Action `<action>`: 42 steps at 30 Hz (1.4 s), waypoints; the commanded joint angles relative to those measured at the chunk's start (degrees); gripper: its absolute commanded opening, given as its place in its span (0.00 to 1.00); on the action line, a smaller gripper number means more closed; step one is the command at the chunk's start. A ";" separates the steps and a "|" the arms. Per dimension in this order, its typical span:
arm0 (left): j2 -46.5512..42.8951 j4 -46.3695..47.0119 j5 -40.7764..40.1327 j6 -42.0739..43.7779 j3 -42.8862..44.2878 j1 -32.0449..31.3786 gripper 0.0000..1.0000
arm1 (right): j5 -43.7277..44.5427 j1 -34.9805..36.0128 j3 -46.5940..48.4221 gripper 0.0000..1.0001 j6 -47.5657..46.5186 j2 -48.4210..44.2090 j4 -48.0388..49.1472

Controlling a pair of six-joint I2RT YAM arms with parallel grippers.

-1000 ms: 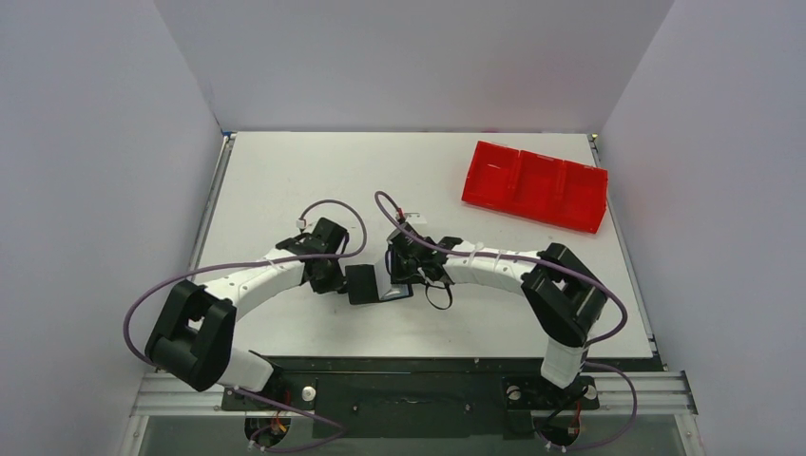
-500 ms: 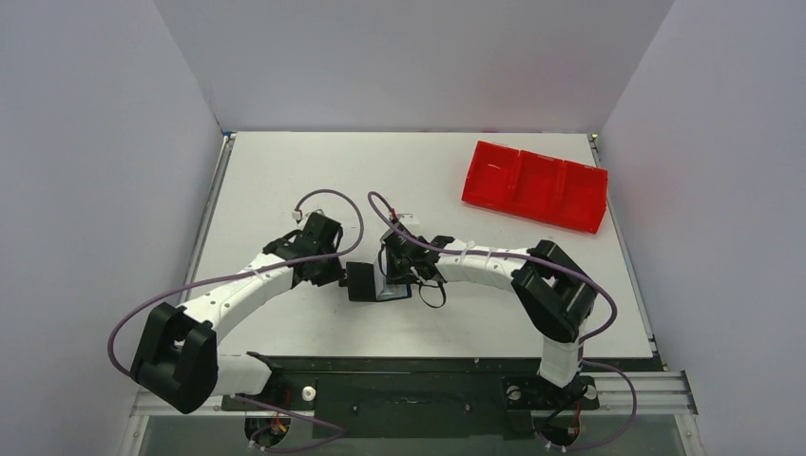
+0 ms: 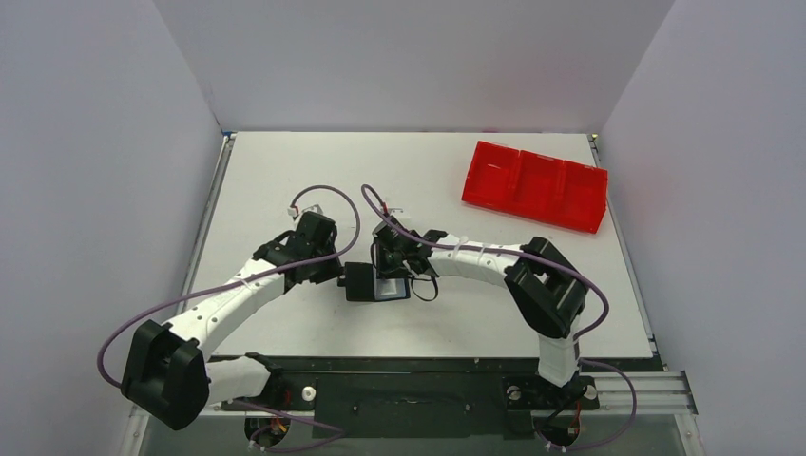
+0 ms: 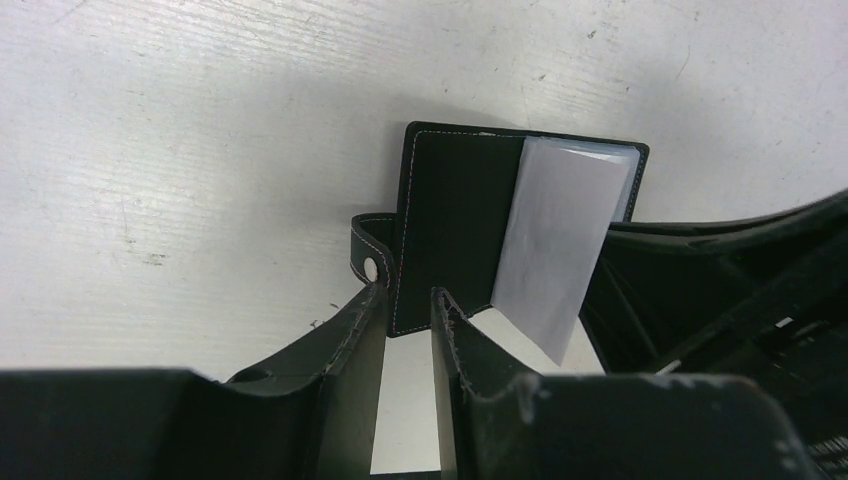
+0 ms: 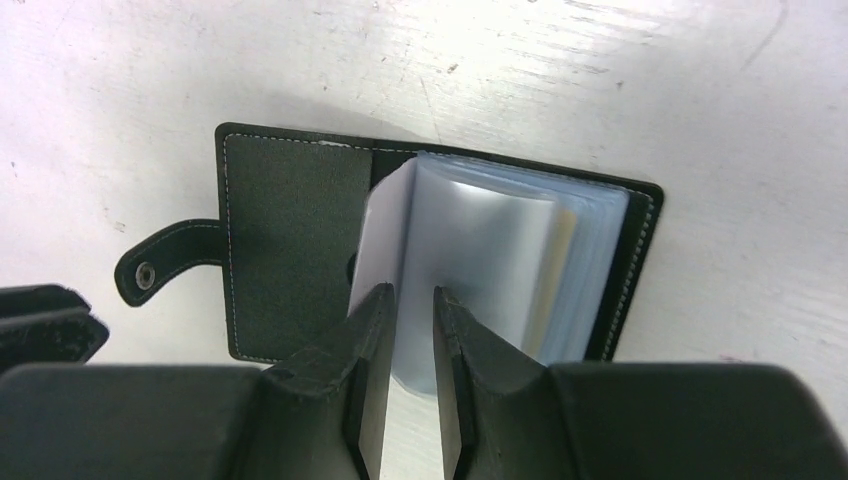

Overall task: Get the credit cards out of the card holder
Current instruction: Open the card holder at the center of the board.

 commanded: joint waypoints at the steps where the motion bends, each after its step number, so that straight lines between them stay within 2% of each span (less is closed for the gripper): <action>1: -2.50 -0.16 1.21 1.14 1.47 -0.30 0.21 | -3.17 0.46 3.36 0.18 1.31 2.30 1.38; 7: -3.52 1.14 4.56 2.75 1.00 -0.94 0.22 | -1.13 -0.02 2.51 0.18 1.58 1.09 1.30; 13: -2.36 5.78 5.86 1.96 2.19 -6.29 0.32 | -0.85 -0.77 1.19 0.20 1.60 -0.85 1.35; 23: -0.62 11.41 7.67 -1.07 3.42 -9.17 0.33 | -2.39 -1.04 0.69 0.22 1.97 -0.92 2.69; 26: -1.36 10.87 6.12 -2.47 2.94 -9.17 0.31 | -4.72 -0.92 0.64 0.22 3.13 -0.49 4.40; 33: -5.45 3.20 -3.58 -5.41 2.10 -8.96 0.24 | -7.67 -0.31 2.31 0.22 4.59 2.00 6.73; 42: -8.42 1.45 -4.23 -6.93 -0.83 -7.92 0.23 | -9.13 0.68 5.80 0.20 5.72 7.96 6.86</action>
